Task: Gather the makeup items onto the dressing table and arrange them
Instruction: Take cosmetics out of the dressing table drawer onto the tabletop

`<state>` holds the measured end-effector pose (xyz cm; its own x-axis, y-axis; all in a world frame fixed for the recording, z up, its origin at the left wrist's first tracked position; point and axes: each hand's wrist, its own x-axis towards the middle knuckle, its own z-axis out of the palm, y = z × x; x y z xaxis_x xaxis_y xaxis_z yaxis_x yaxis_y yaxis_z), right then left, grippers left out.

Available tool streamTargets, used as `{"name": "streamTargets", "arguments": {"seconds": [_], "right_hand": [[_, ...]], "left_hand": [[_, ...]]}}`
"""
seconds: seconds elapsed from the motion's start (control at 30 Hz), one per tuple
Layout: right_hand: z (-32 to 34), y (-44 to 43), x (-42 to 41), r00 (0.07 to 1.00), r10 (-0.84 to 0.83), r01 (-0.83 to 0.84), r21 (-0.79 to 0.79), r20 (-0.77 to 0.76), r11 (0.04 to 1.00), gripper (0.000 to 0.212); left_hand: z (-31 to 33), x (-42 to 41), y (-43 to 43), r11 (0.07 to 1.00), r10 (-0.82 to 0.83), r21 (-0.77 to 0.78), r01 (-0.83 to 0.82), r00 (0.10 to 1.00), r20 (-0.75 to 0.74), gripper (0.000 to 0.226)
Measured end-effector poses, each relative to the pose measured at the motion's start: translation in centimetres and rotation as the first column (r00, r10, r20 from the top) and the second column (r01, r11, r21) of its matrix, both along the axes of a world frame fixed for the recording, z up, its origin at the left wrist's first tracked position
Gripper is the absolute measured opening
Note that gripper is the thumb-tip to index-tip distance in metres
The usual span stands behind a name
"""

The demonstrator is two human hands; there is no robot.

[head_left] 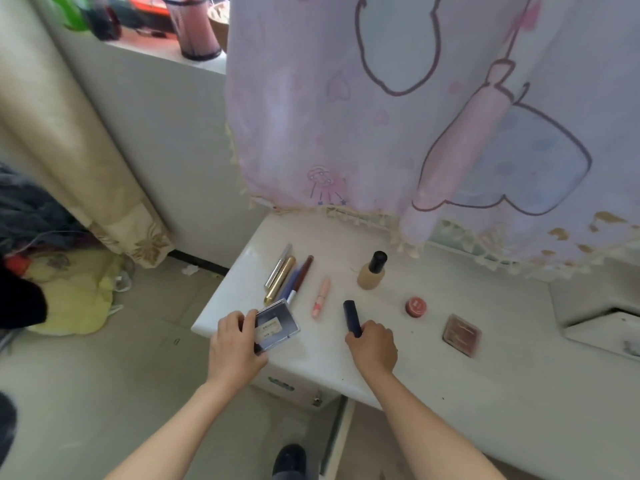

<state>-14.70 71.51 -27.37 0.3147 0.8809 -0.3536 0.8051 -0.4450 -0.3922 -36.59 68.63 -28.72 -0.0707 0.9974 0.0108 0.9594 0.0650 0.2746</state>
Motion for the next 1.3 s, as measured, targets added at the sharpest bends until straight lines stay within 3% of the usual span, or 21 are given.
{"name": "streamTargets", "arguments": {"seconds": [0.17, 0.4, 0.53, 0.73, 0.87, 0.97, 1.13, 1.3], "right_hand": [[-0.7, 1.9, -2.9, 0.998, 0.047, -0.047, -0.008, 0.041, 0.999, 0.024], [-0.9, 3.4, -3.5, 0.986, 0.161, -0.16, 0.029, -0.035, 0.987, 0.038], [-0.7, 1.6, 1.1, 0.989, 0.147, -0.146, 0.07, -0.008, 0.987, 0.038], [-1.2, -4.0, 12.1, 0.983, 0.014, -0.038, 0.133, 0.181, 0.99, 0.026], [-1.6, -7.9, 17.7, 0.959, -0.122, 0.106, 0.073, 0.255, 0.992, 0.032], [-1.9, -10.3, 21.0, 0.942, -0.174, 0.175, 0.021, 0.288, 0.984, 0.04], [-1.7, -12.9, 25.1, 0.94, -0.154, 0.176, -0.045, 0.305, 0.983, 0.041], [-1.4, -14.0, 27.4, 0.979, -0.042, 0.06, -0.084, 0.2, 0.995, 0.045]], "left_hand": [[0.0, -0.6, 1.3, 0.999, -0.027, 0.022, 0.026, 0.998, 0.055, 0.07], [1.3, -0.4, 3.1, 0.997, -0.059, 0.052, 0.056, 0.996, 0.063, 0.075], [1.9, 2.6, 3.8, 0.993, -0.121, 0.011, 0.121, 0.988, 0.094, 0.073], [1.2, 11.2, 4.2, 0.913, -0.406, 0.046, 0.405, 0.913, 0.031, 0.084], [0.3, 16.2, 3.9, 0.848, -0.529, -0.074, 0.525, 0.848, -0.03, 0.081], [-0.1, 19.9, 3.3, 0.793, -0.586, -0.156, 0.589, 0.807, 0.069, 0.074], [0.0, 26.2, 2.2, 0.725, -0.646, -0.254, 0.64, 0.76, 0.074, 0.072], [-0.8, 31.1, 0.4, 0.694, -0.674, -0.28, 0.663, 0.735, 0.07, 0.074]]}}
